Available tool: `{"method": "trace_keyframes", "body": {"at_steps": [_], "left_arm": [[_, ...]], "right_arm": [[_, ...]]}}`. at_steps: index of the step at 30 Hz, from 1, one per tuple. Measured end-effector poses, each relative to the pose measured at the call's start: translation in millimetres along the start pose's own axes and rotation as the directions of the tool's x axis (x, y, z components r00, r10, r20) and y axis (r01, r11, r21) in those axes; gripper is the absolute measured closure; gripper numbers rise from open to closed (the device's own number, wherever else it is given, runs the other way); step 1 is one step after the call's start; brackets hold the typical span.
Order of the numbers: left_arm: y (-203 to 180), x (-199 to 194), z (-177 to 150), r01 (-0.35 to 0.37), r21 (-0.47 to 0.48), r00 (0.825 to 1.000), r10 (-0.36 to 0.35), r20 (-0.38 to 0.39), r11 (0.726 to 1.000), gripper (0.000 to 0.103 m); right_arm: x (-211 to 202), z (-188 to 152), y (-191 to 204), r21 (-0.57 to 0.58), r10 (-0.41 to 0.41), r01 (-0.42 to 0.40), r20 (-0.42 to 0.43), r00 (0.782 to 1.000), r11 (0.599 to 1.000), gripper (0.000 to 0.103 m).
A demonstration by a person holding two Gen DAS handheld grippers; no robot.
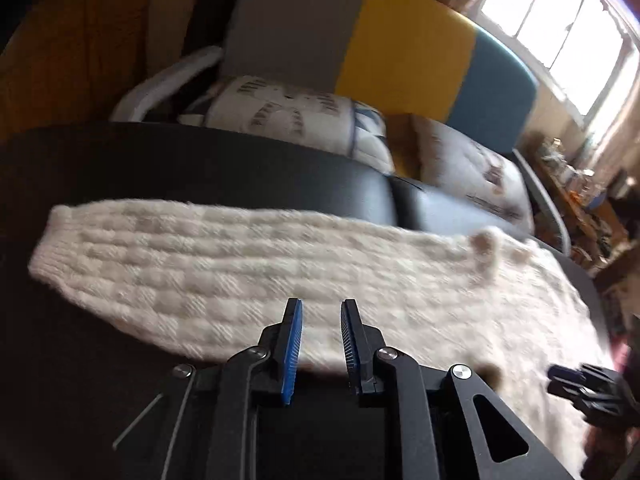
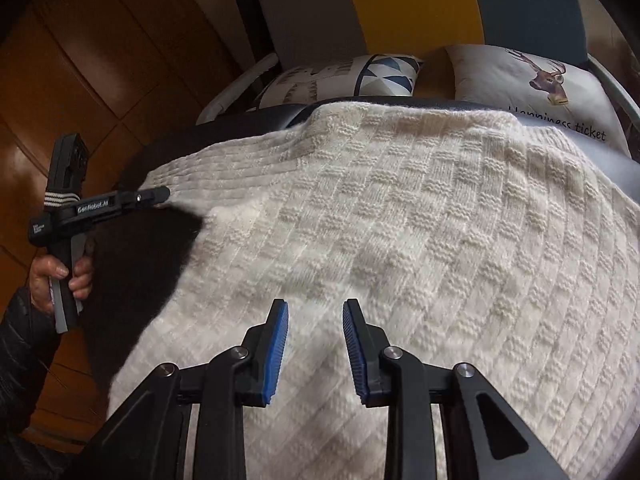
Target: Fold clothes
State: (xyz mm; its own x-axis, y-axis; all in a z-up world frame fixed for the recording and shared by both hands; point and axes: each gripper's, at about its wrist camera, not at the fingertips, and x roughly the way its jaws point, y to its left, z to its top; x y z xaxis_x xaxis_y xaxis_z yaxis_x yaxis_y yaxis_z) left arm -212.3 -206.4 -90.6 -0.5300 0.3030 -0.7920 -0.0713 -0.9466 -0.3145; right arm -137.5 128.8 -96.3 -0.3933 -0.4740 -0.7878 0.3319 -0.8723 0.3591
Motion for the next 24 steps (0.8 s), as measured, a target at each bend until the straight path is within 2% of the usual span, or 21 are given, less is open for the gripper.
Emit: {"method": "trace_keyframes", "body": {"at_steps": [1, 3, 6, 7, 10, 13, 16, 17, 18, 19, 20, 21, 22, 23, 24], "left_arm": [[-10.5, -4.0, -13.8, 0.066, 0.015, 0.997, -0.065, -0.042, 0.998, 0.079], [-29.3, -8.9, -42.7, 0.155, 0.041, 0.981, -0.149, -0.126, 0.987, 0.078], [-50.1, -16.8, -87.3, 0.274, 0.018, 0.938, -0.263, -0.227, 0.962, 0.078], [-55.5, -19.5, -100.4, 0.301, 0.004, 0.924, -0.290, -0.248, 0.954, 0.078], [-68.3, -23.1, -129.9, 0.311, 0.000, 0.910, -0.297, -0.290, 0.951, 0.075], [-65.0, -22.3, -137.4, 0.325, -0.099, 0.898, -0.340, -0.279, 0.941, 0.072], [-64.9, -23.9, -133.1, 0.381, -0.187, 0.872, -0.420, -0.253, 0.905, 0.073], [-65.8, -25.0, -131.6, 0.400, -0.210, 0.863, -0.444, -0.242, 0.892, 0.077], [-66.6, -26.1, -130.2, 0.418, -0.233, 0.854, -0.467, -0.230, 0.878, 0.088], [-67.3, -27.7, -129.1, 0.435, -0.253, 0.845, -0.489, -0.217, 0.864, 0.095], [-67.2, -31.7, -130.1, 0.440, -0.264, 0.847, -0.494, -0.196, 0.859, 0.095], [-66.9, -34.5, -131.5, 0.413, -0.253, 0.867, -0.463, -0.187, 0.875, 0.095], [-65.9, -34.3, -134.6, 0.345, -0.222, 0.899, -0.389, -0.202, 0.912, 0.096], [-65.6, -33.9, -138.1, 0.279, -0.188, 0.924, -0.317, -0.214, 0.942, 0.096], [-69.3, -32.1, -144.5, 0.243, -0.136, 0.937, -0.268, -0.223, 0.961, 0.097]], "right_arm": [[-7.9, -8.9, 0.5, -0.001, 0.002, -0.002, 0.000, 1.000, 1.000, 0.075], [-25.9, -26.4, 3.8, 0.000, -0.004, 0.004, 0.003, 1.000, 1.000, 0.075], [-49.1, -48.6, 1.2, 0.017, -0.014, 0.014, 0.012, 1.000, 1.000, 0.075], [-54.5, -54.8, 0.3, 0.022, -0.017, 0.017, 0.012, 1.000, 1.000, 0.075], [-62.2, -68.7, 3.1, 0.012, -0.014, 0.014, -0.005, 1.000, 1.000, 0.075], [-60.7, -80.9, 16.0, -0.058, -0.022, 0.019, -0.046, 0.999, 0.998, 0.075], [-48.1, -98.9, 28.6, -0.156, -0.100, 0.076, -0.151, 0.983, 0.985, 0.075], [-43.1, -107.4, 30.9, -0.198, -0.146, 0.108, -0.193, 0.970, 0.974, 0.074], [-44.0, -114.5, 30.3, -0.226, -0.176, 0.128, -0.210, 0.962, 0.966, 0.074], [-49.2, -119.8, 28.4, -0.241, -0.187, 0.135, -0.207, 0.960, 0.961, 0.075], [-54.4, -123.1, 23.4, -0.234, -0.197, 0.146, -0.211, 0.957, 0.961, 0.075], [-59.2, -125.4, 16.6, -0.218, -0.208, 0.160, -0.217, 0.954, 0.963, 0.075], [-63.4, -127.9, 11.2, -0.212, -0.212, 0.166, -0.220, 0.952, 0.963, 0.075], [-67.3, -130.3, 6.7, -0.209, -0.211, 0.165, -0.221, 0.952, 0.964, 0.075], [-70.2, -131.6, 2.7, -0.199, -0.201, 0.158, -0.220, 0.955, 0.967, 0.075]]}}
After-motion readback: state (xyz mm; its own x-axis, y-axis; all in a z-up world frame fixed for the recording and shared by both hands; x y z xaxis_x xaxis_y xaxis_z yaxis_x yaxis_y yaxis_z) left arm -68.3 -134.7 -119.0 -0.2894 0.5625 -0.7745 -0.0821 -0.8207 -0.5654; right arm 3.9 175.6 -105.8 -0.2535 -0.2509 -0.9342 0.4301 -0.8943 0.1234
